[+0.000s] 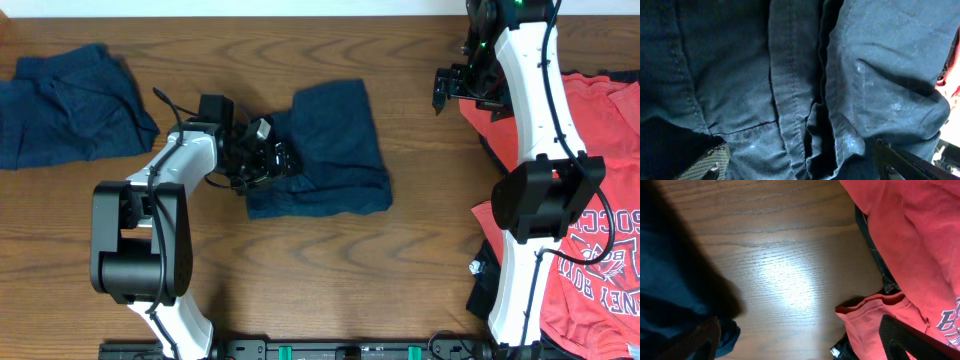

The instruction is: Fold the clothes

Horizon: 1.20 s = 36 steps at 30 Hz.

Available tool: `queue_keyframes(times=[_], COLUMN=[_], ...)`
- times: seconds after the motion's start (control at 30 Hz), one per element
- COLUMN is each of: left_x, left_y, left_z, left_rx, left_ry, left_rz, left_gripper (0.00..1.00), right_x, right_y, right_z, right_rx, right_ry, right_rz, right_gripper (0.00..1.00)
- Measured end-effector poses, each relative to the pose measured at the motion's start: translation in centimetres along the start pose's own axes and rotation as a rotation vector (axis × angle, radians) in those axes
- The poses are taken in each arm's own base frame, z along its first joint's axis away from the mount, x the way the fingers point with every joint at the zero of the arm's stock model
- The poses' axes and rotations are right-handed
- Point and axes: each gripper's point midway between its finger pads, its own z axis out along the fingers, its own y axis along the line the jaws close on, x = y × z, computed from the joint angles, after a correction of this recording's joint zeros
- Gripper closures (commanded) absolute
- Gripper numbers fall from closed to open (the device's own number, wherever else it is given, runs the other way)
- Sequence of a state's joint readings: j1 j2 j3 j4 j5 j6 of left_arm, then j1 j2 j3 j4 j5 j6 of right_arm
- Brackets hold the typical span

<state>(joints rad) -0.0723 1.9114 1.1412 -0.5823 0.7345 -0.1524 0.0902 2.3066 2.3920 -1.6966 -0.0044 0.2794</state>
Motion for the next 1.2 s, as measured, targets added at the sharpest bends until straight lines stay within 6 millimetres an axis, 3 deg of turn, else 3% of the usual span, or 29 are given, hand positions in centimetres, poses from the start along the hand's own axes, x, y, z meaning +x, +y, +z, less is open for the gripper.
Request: queue_keyframes(times=[0.3, 0.67, 1.2], left_x=[-0.3, -1.2, -0.6], left_y=[-0.4, -3.7, -4.3], left_z=[-0.2, -2.6, -1.6], left_rx=[0.008, 0.094, 0.08], left_ry=[-0.017, -0.091, -0.066], left_rz=[0.009, 0.051, 0.06], left_gripper=[0.09, 0.09, 0.09], right_x=[0.1, 0.0, 0.0], right_y=[0.3, 0.4, 0.4], right_z=[0.0, 0.0, 0.0], right_rx=[-0.015, -0.023, -0.023], right_ry=[0.004, 0.0, 0.002], right_rz=[-0.005, -0.013, -0.024], right_gripper=[0.01, 0.01, 0.01])
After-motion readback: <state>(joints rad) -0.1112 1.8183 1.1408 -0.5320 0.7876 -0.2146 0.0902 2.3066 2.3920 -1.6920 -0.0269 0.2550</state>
